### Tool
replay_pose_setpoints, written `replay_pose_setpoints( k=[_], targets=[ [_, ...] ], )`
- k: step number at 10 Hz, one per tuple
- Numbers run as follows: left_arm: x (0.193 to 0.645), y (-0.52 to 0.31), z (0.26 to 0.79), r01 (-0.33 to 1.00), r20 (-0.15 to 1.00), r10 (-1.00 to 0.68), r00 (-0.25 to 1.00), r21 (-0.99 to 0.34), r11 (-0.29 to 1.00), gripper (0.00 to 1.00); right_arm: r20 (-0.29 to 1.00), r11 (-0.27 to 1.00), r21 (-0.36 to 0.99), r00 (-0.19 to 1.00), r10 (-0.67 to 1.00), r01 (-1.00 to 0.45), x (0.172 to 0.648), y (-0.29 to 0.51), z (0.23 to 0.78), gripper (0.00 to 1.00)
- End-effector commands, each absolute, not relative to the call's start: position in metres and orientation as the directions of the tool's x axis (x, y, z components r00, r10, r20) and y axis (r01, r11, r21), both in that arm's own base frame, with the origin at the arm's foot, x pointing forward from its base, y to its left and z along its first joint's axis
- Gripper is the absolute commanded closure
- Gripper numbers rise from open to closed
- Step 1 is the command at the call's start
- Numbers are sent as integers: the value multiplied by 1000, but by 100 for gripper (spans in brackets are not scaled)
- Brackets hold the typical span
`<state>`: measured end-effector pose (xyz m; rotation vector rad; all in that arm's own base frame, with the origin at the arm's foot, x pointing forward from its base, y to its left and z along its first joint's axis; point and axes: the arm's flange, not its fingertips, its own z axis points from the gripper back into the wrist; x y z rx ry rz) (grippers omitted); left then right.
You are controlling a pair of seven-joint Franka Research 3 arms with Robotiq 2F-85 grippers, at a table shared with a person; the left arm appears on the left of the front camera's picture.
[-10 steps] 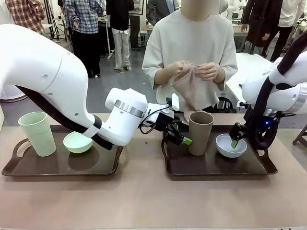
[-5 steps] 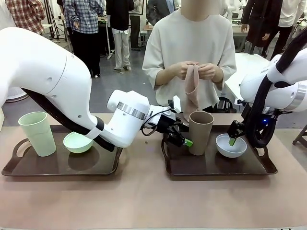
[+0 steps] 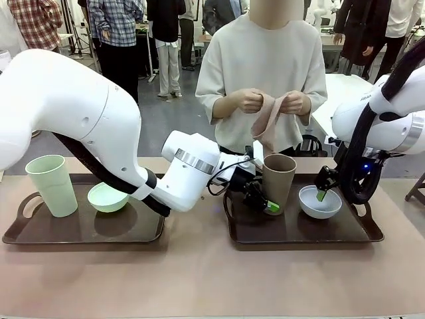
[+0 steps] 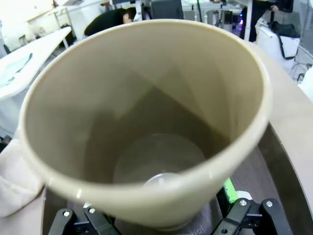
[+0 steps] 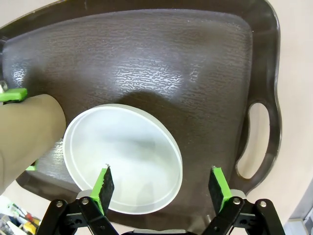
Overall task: Set up a tray with a mat and arrange the tableware.
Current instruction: Pick up the Picnic Bowl and Reusable plastic cup from the Handle tray in front of the human's position and hold them in the air.
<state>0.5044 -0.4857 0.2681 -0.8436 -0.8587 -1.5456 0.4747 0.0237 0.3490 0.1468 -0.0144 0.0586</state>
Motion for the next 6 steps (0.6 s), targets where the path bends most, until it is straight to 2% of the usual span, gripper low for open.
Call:
replay_pose_setpoints(
  k=[1, 3, 4, 5, 6],
  targets=[
    [508, -497, 271, 988, 870, -471, -145, 99, -121, 0, 30, 982, 173, 997, 65, -69, 481, 20, 344, 0],
    [506, -502, 274, 986, 879, -453, -153, 107, -124, 0, 10, 977, 182, 994, 109, -109, 481, 17, 342, 0],
    [508, -502, 275, 987, 882, -446, -154, 111, -120, 55, 5, 978, 184, 995, 99, -98, 482, 16, 342, 56],
    [509, -501, 274, 988, 883, -446, -147, 109, -109, 55, 8, 978, 186, 996, 92, -92, 482, 14, 342, 56],
    [510, -502, 275, 989, 881, -450, -144, 106, -107, 100, 12, 978, 186, 996, 91, -91, 484, 14, 342, 100]
  ],
)
